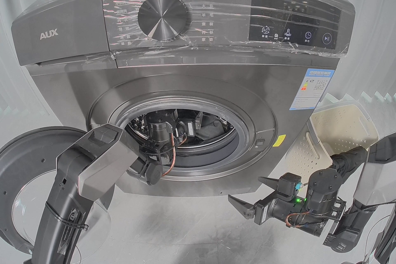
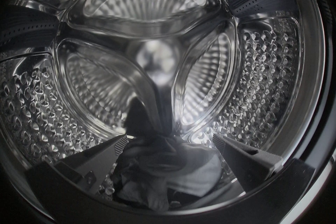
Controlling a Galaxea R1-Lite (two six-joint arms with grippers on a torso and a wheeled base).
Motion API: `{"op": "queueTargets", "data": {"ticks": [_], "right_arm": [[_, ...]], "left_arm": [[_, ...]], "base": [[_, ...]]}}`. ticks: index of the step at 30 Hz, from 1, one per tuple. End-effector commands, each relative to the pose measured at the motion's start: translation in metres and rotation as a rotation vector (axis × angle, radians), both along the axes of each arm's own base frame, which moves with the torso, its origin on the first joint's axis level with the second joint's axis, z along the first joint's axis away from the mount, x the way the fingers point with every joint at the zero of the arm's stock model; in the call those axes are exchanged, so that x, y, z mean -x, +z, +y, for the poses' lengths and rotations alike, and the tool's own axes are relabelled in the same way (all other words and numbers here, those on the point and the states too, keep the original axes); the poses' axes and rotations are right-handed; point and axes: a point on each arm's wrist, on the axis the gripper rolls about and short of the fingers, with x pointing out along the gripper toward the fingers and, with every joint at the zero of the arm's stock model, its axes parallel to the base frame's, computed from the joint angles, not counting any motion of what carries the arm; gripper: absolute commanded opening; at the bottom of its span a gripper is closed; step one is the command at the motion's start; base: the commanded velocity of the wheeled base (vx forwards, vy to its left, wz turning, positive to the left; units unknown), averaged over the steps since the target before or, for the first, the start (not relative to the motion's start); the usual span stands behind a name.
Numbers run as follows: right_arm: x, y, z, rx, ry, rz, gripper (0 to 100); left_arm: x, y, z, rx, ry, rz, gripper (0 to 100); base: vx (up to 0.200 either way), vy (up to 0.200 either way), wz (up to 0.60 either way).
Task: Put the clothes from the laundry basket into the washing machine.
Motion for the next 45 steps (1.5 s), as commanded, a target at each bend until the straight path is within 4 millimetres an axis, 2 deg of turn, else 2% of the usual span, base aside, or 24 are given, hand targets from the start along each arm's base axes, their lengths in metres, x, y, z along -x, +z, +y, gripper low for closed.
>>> {"op": "queueTargets", "data": {"ticks": [1,5,10,11,12,18,21,22,25,30,32,35,41,45], "right_arm": [[0.000,0.000,0.000,0.000,-0.001,0.001,100],[0.000,-0.001,0.000,0.001,0.000,0.002,100],[0.001,0.000,0.000,0.000,0.000,0.001,100],[0.001,0.000,0.000,0.000,0.000,0.001,100],[0.001,0.000,-0.001,0.002,-0.003,0.002,100],[0.002,-0.001,-0.003,0.009,-0.004,0.010,100],[0.003,-0.001,-0.003,0.009,-0.003,0.010,100],[0.003,-0.001,-0.004,0.009,-0.004,0.010,100],[0.004,-0.002,-0.005,0.014,-0.004,0.015,100],[0.005,-0.001,-0.007,0.015,-0.007,0.016,100],[0.005,0.000,-0.008,0.011,-0.012,0.012,100],[0.004,0.005,-0.010,-0.002,-0.019,-0.003,100],[0.011,0.012,-0.011,-0.021,-0.049,-0.013,100],[0.013,0.019,-0.013,-0.037,-0.065,-0.035,100]], "left_arm": [[0.022,0.003,0.001,-0.030,-0.016,0.056,100],[0.042,0.007,0.002,-0.048,-0.035,0.086,100],[0.072,0.013,-0.007,-0.049,-0.085,0.083,100],[0.073,0.013,-0.008,-0.049,-0.087,0.083,100],[0.085,0.015,-0.012,-0.050,-0.108,0.086,100],[0.128,0.017,-0.025,-0.064,-0.189,0.103,100],[0.133,0.018,-0.025,-0.063,-0.197,0.104,100],[0.149,0.022,-0.025,-0.068,-0.222,0.109,100],[0.162,0.027,-0.022,-0.071,-0.238,0.111,100],[0.183,0.040,-0.010,-0.055,-0.251,0.097,100],[0.192,0.051,-0.002,-0.033,-0.249,0.089,100],[0.214,0.073,0.017,-0.001,-0.245,0.084,100],[0.258,0.097,0.054,0.017,-0.246,0.073,100],[0.286,0.089,0.076,-0.022,-0.201,0.123,100]], "base": [[0.000,0.000,0.00],[0.000,0.000,0.00],[0.000,0.000,0.00],[0.000,0.000,0.00],[0.000,0.000,0.00],[0.000,0.000,0.00],[0.000,0.000,0.00],[0.000,0.000,0.00],[0.000,0.000,0.00],[0.000,0.000,0.00],[0.000,0.000,0.00],[0.000,0.000,0.00],[0.000,0.000,0.00],[0.000,0.000,0.00]]}}
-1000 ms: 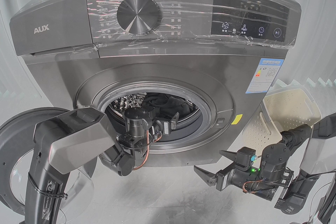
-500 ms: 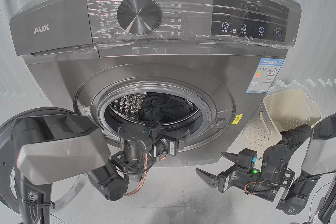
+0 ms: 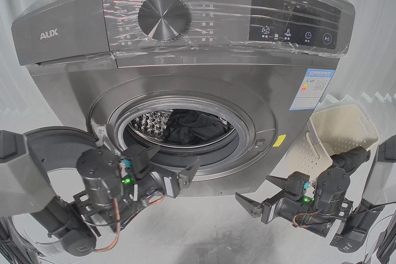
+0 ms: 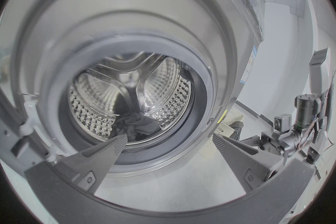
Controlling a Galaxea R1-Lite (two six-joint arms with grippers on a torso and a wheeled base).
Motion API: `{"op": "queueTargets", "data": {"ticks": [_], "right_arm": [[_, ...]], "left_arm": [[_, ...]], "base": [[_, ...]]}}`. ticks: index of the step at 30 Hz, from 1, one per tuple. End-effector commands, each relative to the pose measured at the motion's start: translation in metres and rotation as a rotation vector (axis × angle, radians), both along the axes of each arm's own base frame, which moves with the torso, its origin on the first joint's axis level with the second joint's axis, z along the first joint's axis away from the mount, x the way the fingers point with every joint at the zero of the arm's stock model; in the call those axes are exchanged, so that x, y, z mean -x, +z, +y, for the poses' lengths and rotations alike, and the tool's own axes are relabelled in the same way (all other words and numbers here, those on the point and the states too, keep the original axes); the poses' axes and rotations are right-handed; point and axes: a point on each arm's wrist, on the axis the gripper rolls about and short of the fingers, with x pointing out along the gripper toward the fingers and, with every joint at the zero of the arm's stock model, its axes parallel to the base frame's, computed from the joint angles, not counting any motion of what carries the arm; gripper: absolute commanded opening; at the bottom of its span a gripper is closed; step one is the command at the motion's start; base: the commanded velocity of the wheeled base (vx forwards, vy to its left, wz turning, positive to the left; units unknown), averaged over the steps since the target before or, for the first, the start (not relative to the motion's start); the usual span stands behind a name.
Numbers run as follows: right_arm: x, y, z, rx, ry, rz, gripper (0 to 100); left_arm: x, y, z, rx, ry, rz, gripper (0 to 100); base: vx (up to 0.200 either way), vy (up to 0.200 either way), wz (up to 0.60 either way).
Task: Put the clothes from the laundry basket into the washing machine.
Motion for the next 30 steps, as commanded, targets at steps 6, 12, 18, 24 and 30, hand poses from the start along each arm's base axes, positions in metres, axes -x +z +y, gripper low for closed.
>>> {"op": "queueTargets", "data": {"ticks": [6,12,18,24,30], "right_arm": [[0.009,0.029,-0.009,-0.066,-0.069,-0.087,100],[0.018,0.049,-0.024,-0.102,-0.129,-0.146,100],[0.025,0.054,-0.049,-0.080,-0.198,-0.164,100],[0.036,0.052,-0.076,-0.034,-0.273,-0.167,100],[0.045,0.057,-0.085,-0.017,-0.294,-0.147,100]], "left_arm": [[0.069,0.038,0.043,0.077,0.004,-0.083,100],[0.065,0.041,0.051,0.079,0.056,-0.100,100],[0.072,0.048,0.057,0.089,0.055,-0.131,100],[0.082,0.045,0.067,0.057,0.057,-0.115,100],[0.093,0.043,0.081,0.055,0.079,-0.116,100]], "base": [[0.000,0.000,0.00],[0.000,0.000,0.00],[-0.167,0.000,0.00],[-0.200,0.000,0.00],[-0.200,0.000,0.00]]}}
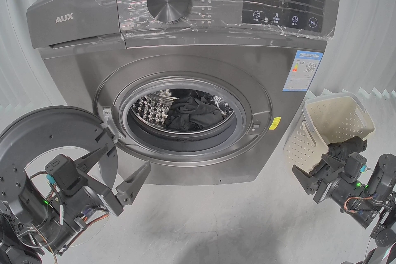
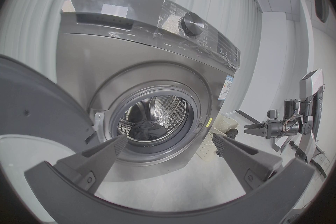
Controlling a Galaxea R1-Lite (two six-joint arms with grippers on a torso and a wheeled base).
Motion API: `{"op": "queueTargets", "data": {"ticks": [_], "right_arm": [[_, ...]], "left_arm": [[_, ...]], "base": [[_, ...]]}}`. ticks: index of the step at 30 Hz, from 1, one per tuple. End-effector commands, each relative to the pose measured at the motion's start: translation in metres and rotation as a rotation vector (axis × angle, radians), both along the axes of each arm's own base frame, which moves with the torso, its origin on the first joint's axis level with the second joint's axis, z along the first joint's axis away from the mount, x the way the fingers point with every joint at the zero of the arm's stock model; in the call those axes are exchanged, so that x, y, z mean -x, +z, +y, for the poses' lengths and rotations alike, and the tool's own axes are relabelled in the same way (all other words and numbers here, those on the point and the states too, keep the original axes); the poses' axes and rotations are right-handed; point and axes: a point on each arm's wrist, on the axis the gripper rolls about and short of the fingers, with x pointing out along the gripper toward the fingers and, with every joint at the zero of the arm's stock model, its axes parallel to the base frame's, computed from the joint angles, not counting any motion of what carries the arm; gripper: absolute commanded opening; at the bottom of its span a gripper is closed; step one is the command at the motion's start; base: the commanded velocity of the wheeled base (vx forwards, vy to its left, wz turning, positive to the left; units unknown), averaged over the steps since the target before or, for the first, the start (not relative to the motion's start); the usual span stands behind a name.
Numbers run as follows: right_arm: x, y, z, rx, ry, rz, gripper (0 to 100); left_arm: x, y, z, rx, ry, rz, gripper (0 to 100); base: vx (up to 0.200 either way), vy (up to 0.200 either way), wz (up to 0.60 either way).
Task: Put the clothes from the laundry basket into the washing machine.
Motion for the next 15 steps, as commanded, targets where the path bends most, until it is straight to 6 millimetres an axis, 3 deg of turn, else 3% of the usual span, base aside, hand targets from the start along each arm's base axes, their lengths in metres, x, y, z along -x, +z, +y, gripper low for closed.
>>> {"op": "queueTargets", "data": {"ticks": [1,9,13,15], "right_arm": [[0.016,0.007,-0.012,0.001,-0.015,-0.002,100],[0.037,0.011,-0.026,0.027,-0.080,0.040,100],[0.054,0.016,-0.038,0.002,-0.137,0.035,100],[0.062,0.017,-0.044,-0.014,-0.146,0.035,100]], "left_arm": [[0.012,0.000,0.013,0.008,0.013,-0.009,100],[0.025,-0.002,0.027,0.008,0.028,-0.014,100],[0.042,0.003,0.042,0.012,0.031,-0.017,100],[0.051,0.004,0.051,0.015,0.042,-0.014,100]], "base": [[-0.200,0.000,0.00],[-0.200,0.000,0.00],[-0.200,0.000,0.00],[0.000,0.000,0.00]]}}
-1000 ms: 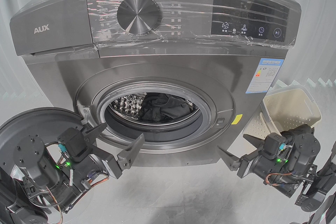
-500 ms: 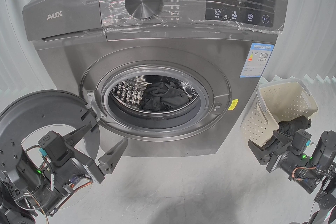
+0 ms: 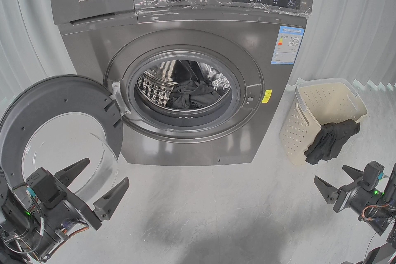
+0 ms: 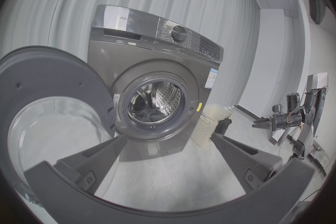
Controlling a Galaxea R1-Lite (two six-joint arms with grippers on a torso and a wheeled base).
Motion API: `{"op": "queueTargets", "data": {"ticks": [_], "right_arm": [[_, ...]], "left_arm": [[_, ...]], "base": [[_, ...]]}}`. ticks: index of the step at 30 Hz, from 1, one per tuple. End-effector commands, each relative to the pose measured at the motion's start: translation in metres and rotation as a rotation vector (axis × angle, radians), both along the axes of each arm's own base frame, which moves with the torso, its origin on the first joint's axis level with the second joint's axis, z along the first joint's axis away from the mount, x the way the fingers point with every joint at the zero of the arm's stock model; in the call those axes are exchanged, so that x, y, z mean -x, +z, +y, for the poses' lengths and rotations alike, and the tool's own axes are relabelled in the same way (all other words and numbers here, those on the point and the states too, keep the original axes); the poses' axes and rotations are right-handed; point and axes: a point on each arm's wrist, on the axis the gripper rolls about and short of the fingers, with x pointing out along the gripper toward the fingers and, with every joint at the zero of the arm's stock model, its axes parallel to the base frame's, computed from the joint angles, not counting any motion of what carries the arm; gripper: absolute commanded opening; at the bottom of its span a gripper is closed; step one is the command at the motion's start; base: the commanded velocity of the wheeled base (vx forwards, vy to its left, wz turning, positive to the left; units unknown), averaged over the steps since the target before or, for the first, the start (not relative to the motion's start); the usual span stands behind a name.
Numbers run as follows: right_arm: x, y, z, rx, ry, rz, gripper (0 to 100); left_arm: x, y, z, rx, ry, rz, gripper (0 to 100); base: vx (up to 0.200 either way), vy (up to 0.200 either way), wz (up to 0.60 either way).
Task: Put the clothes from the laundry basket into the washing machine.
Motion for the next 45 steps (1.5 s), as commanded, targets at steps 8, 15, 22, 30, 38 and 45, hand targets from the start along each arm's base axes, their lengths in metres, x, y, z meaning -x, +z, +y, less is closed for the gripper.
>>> {"op": "queueTargets", "data": {"ticks": [8,15,22,30,38,45], "right_arm": [[0.065,0.003,-0.044,-0.055,-0.070,-0.044,100],[0.103,-0.015,-0.068,-0.009,-0.202,-0.069,100],[0.133,-0.029,-0.073,0.045,-0.287,-0.181,100],[0.146,-0.037,-0.067,0.030,-0.203,-0.283,100],[0.145,-0.039,-0.066,0.078,-0.178,-0.275,100],[0.145,-0.044,-0.066,0.067,-0.170,-0.222,100]], "left_arm": [[0.066,-0.004,0.062,0.013,0.074,-0.014,100],[0.094,-0.034,0.084,-0.048,0.210,0.084,100],[0.117,-0.051,0.093,0.032,0.319,0.069,100],[0.127,-0.057,0.092,0.009,0.343,0.001,100],[0.131,-0.060,0.087,-0.094,0.517,-0.048,100],[0.135,-0.066,0.086,-0.104,0.412,-0.043,100]], "base": [[0.000,0.000,0.00],[0.000,0.000,0.00],[0.000,0.000,0.00],[0.000,0.000,0.00],[0.000,0.000,0.00],[0.000,0.000,0.00]]}}
